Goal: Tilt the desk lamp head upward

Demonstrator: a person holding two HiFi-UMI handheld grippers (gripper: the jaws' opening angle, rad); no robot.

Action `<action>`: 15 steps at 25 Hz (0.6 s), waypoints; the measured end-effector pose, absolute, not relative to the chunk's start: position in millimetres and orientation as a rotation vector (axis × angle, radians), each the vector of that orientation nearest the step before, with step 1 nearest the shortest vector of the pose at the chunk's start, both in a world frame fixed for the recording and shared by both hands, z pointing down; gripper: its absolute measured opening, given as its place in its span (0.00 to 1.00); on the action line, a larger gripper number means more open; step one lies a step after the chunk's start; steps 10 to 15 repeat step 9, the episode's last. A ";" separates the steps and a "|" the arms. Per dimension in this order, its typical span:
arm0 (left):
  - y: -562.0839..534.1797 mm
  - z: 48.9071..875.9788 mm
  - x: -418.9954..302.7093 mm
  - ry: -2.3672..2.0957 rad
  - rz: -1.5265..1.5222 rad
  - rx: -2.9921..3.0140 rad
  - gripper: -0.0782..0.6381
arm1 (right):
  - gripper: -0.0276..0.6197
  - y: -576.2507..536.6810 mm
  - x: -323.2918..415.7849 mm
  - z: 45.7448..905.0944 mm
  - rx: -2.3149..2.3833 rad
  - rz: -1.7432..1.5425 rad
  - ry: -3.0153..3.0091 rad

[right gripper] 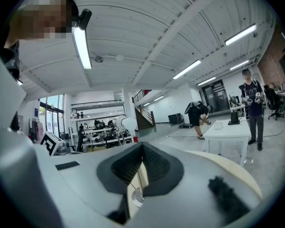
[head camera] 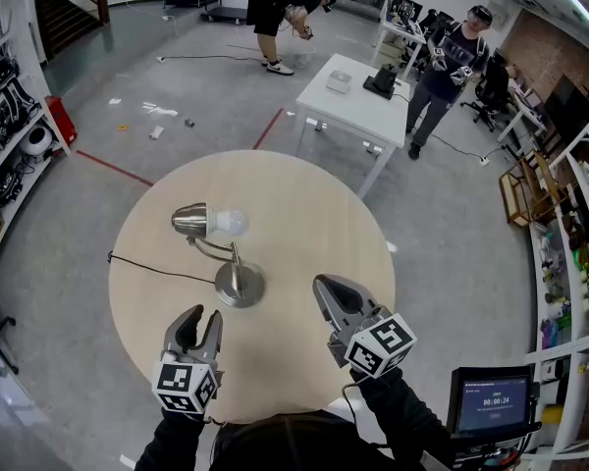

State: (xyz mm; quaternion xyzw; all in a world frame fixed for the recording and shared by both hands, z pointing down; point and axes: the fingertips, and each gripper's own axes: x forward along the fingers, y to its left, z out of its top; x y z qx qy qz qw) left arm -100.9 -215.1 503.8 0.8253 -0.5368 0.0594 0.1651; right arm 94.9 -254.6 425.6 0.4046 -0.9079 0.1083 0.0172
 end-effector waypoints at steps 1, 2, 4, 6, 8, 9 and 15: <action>-215.2 503.9 -101.1 -1.529 0.171 2.353 0.30 | 0.05 -254.8 95.3 426.1 1.261 0.335 -2.818; -215.3 504.3 -101.3 -1.529 0.173 2.354 0.30 | 0.05 -255.2 95.8 426.9 1.264 0.334 -2.815; -215.4 505.1 -101.7 -1.530 0.177 2.356 0.30 | 0.05 -255.6 96.3 428.8 1.266 0.334 -2.810; -214.7 505.6 -102.0 -1.531 0.180 2.356 0.30 | 0.05 -254.7 95.9 430.1 1.263 0.335 -2.808; -213.0 506.2 -102.4 -1.531 0.184 2.354 0.30 | 0.05 -252.7 95.2 431.2 1.259 0.339 -2.808; -212.0 506.5 -102.5 -1.531 0.186 2.353 0.30 | 0.05 -251.5 94.9 431.7 1.256 0.341 -2.807; -212.0 506.5 -102.5 -1.531 0.186 2.353 0.30 | 0.05 -251.5 94.9 431.7 1.256 0.341 -2.807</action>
